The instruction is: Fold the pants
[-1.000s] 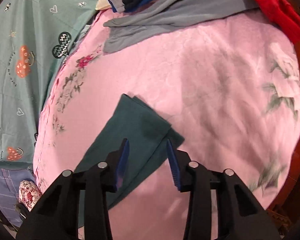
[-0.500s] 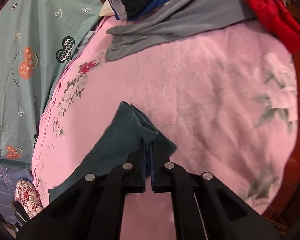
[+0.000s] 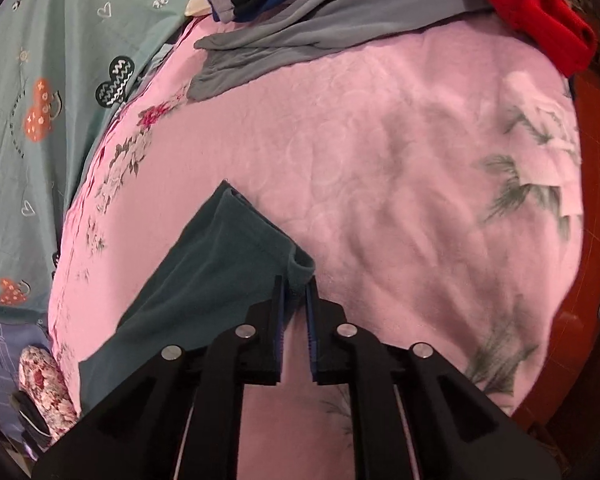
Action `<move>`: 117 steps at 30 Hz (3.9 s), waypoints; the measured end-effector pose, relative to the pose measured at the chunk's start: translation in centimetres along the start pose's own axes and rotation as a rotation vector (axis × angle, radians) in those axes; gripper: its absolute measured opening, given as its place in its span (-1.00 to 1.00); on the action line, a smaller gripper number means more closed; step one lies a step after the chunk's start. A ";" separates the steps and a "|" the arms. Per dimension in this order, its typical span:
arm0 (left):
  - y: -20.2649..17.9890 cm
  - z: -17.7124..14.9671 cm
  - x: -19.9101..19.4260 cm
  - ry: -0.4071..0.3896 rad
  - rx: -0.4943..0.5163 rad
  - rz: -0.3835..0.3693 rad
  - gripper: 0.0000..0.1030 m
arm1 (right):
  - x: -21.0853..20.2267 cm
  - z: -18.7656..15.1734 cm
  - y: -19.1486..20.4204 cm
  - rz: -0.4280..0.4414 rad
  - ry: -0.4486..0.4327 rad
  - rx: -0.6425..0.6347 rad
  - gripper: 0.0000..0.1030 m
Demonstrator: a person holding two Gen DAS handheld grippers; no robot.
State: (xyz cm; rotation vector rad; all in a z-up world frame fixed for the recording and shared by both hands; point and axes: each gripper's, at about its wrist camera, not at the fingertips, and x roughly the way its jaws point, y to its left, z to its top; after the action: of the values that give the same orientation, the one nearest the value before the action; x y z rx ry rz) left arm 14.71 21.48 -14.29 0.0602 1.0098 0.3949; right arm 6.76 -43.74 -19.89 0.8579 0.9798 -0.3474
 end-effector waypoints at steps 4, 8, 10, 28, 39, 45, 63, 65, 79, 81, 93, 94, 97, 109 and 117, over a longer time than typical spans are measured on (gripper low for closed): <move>-0.2 0.0 0.3 0.004 0.014 -0.003 0.88 | -2.3 1.0 1.7 -0.080 -0.113 -0.085 -0.38; -0.5 0.3 0.3 0.013 -0.009 -0.016 0.88 | 0.4 2.4 5.9 -0.088 -0.065 -0.314 -0.38; -1.0 0.3 0.1 0.013 -0.005 -0.017 0.88 | 2.7 2.7 7.8 -0.127 -0.026 -0.452 -0.38; -2.4 -0.8 -1.6 0.033 -0.008 0.050 0.88 | 7.0 4.5 9.4 -0.258 -0.052 -0.592 -0.30; 0.4 1.0 1.6 -0.003 -0.039 0.046 0.89 | 4.4 -7.0 24.7 0.193 0.028 -0.773 -0.08; 0.3 1.0 7.4 0.052 -0.013 0.044 0.89 | 6.4 -20.1 39.0 0.434 0.200 -1.083 -0.08; 3.0 -0.1 10.9 0.087 -0.143 -0.152 0.96 | 18.1 -30.1 48.7 0.228 0.556 -1.588 -0.51; 3.1 -0.1 11.2 0.090 -0.152 -0.160 0.96 | 18.3 -30.3 49.1 0.226 0.557 -1.626 -0.52; 3.2 -0.2 11.2 0.082 -0.157 -0.169 0.96 | 17.6 -22.5 50.7 0.409 0.526 -1.127 -0.92; 3.2 -0.2 11.2 0.082 -0.159 -0.164 0.96 | 16.9 -23.5 49.2 0.449 0.590 -1.136 -0.92; 3.0 0.7 10.6 0.108 -0.128 -0.122 0.96 | 12.9 -21.3 42.5 0.326 0.284 -0.928 -0.19; 2.9 0.6 10.2 0.098 -0.124 -0.115 0.96 | 11.7 -20.4 40.7 0.322 0.268 -0.904 -0.17; 2.4 0.4 8.4 0.061 -0.095 -0.091 0.96 | 9.5 -17.2 34.7 0.241 0.208 -0.782 -0.11; -6.7 -1.1 -0.1 0.023 0.081 -0.177 0.96 | 0.8 -3.5 3.2 -0.005 -0.017 -0.014 -0.11; -13.8 -2.0 -5.1 -0.025 0.221 -0.212 0.96 | 1.9 -0.1 -0.3 0.019 -0.046 -0.026 -0.11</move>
State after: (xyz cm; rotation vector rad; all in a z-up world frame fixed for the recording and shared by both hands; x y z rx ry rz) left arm 14.74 6.60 -14.41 0.1550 1.0209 0.0885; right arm 7.57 -43.69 -21.68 0.8314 0.9311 -0.3361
